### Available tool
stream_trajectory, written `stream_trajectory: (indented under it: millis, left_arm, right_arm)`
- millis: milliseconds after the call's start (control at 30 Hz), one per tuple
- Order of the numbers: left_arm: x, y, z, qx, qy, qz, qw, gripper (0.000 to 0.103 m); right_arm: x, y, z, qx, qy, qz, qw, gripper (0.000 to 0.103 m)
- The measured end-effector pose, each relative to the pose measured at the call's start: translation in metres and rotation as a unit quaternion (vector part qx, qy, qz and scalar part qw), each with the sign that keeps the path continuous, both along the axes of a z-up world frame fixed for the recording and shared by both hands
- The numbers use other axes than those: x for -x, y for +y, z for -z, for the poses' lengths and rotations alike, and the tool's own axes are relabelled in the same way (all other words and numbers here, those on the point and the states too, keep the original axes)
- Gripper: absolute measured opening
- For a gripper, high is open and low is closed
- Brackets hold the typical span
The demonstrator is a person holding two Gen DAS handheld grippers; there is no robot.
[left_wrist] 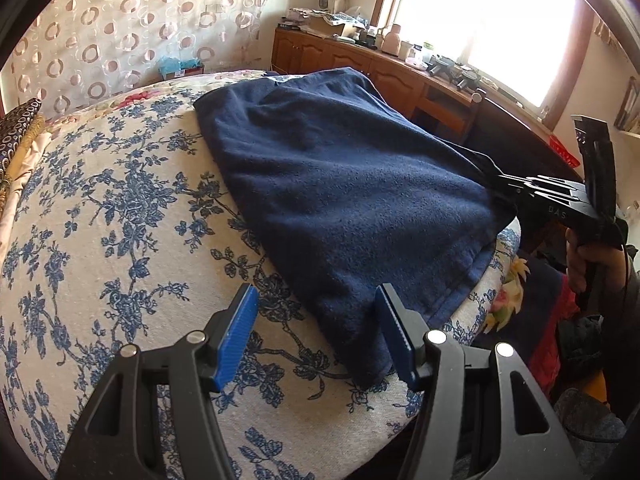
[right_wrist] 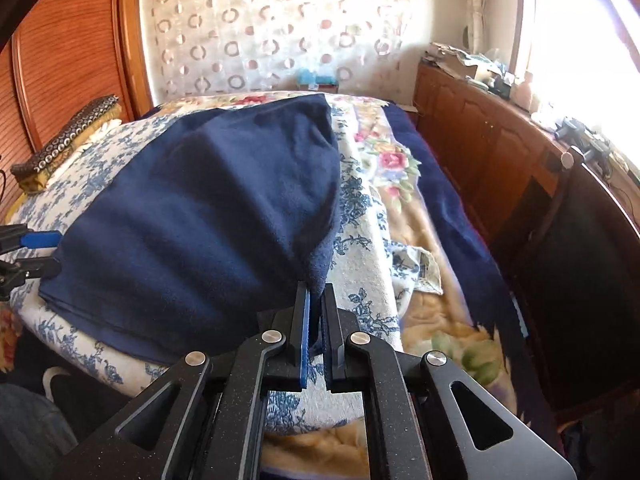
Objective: Fold small clothes
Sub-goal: 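Grasp the shirt with the left gripper while the right gripper holds its edge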
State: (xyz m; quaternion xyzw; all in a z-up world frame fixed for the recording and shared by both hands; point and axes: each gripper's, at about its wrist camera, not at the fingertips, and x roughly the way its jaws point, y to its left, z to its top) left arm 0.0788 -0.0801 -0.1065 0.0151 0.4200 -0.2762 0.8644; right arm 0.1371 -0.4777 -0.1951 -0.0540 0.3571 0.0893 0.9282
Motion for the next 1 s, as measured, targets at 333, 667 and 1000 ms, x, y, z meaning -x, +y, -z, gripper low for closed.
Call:
stream_trajectory:
  millis: [333, 667, 1000]
  left_arm:
    - [0.001, -0.002, 0.005, -0.003, 0.005, 0.001, 1.0000, 0.060]
    - [0.003, 0.004, 0.005, 0.020, 0.007, 0.004, 0.9998, 0.060]
    - [0.005, -0.001, 0.005, 0.037, 0.017, 0.033, 0.9986, 0.017]
  right_arm:
    - [-0.005, -0.003, 0.009, -0.034, -0.011, 0.000, 0.999, 0.030]
    - [-0.016, -0.006, 0.020, -0.024, 0.015, 0.020, 0.999, 0.054]
    - [-0.008, 0.008, 0.018, -0.040, 0.047, -0.059, 0.996, 0.019]
